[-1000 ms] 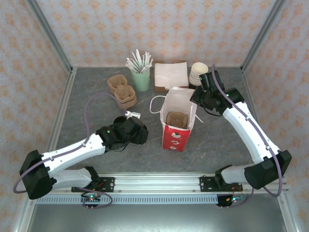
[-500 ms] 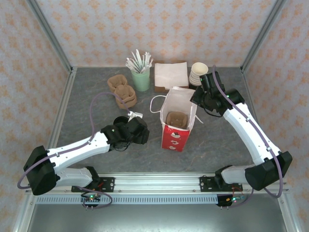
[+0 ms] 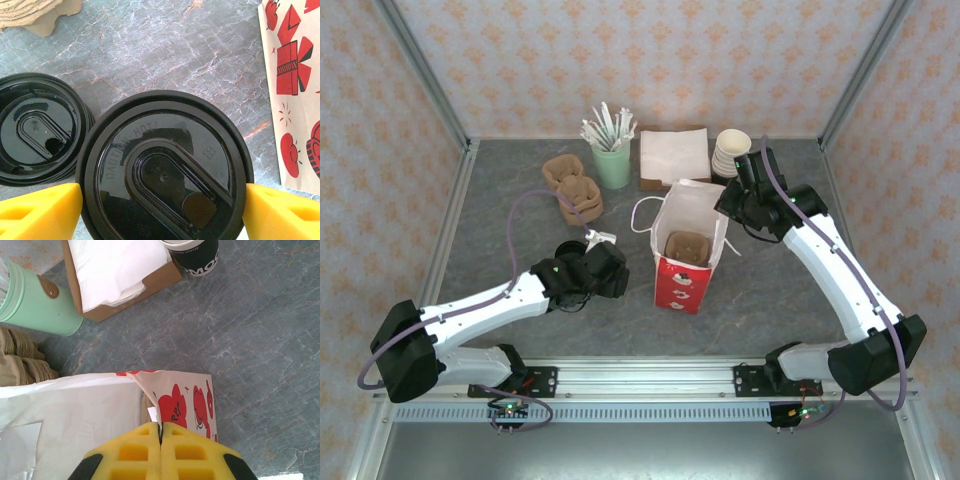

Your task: Pack the takeout coffee

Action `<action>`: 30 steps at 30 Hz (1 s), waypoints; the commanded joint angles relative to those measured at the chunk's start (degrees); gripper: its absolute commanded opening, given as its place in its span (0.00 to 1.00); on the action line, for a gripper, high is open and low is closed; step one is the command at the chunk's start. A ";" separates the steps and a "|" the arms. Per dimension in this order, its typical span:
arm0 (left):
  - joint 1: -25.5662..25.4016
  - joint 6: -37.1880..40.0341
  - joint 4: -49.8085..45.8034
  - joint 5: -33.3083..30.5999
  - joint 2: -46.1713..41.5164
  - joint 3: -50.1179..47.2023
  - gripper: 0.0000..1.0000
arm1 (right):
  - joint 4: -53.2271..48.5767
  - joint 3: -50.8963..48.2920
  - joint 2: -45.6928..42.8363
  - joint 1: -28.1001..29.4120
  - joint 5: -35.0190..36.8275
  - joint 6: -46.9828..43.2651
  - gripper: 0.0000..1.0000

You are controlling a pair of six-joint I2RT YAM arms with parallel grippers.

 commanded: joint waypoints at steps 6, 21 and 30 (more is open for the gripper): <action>-0.45 -1.07 -1.84 -2.04 1.36 1.25 0.81 | -0.45 -0.84 -1.35 0.35 1.52 0.69 0.00; -0.44 -0.47 -1.99 -3.71 3.26 2.20 0.83 | -0.35 -0.99 -1.53 0.30 1.21 0.57 0.00; -0.39 0.03 -2.10 -4.66 3.43 3.31 0.86 | -0.17 -1.27 -1.38 0.27 1.13 0.36 0.00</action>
